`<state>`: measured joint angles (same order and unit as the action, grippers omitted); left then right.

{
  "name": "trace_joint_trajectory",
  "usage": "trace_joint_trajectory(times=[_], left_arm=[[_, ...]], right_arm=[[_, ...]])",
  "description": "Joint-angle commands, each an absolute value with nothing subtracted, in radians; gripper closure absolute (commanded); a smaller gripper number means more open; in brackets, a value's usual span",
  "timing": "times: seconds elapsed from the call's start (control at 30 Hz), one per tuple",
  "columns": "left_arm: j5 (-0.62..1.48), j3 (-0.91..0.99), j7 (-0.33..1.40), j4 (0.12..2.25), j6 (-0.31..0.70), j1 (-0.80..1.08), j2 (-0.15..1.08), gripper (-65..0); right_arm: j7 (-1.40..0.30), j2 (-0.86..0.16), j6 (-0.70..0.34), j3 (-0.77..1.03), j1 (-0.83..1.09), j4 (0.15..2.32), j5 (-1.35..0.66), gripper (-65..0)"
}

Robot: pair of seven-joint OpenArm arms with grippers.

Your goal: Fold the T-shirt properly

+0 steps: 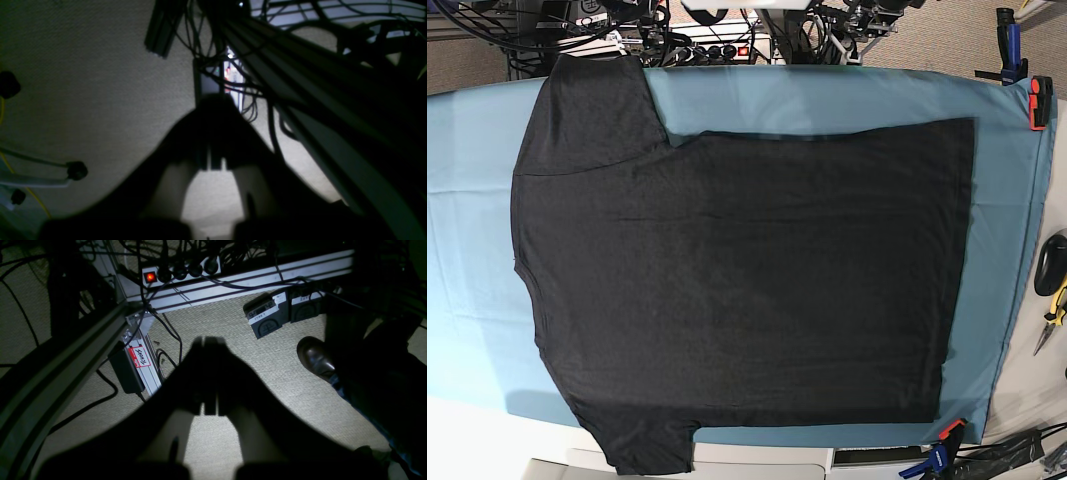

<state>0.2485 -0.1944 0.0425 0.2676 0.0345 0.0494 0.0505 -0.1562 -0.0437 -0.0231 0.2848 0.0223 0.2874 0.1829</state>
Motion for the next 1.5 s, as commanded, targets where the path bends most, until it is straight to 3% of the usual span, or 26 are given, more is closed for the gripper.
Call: trace_joint_trajectory(times=[0.0, 1.23, 1.47], left_arm=[[0.247, -0.193, 0.037, 0.273, 0.043, 0.047, 0.053, 0.0], [0.247, -0.193, 0.036, 0.286, 0.043, 0.084, 0.054, 0.0], [0.246, -0.193, 0.117, 0.470, 0.054, 0.210, 0.091, 0.0]], right_arm=[[-0.146, -0.047, -0.022, 0.282, 0.020, 0.295, 0.184, 0.0], [-0.109, -0.067, -0.022, 0.282, 0.067, 0.295, 0.180, 0.0], [-0.076, -0.073, -0.030, 0.282, 0.148, 0.362, 0.173, 0.0]])
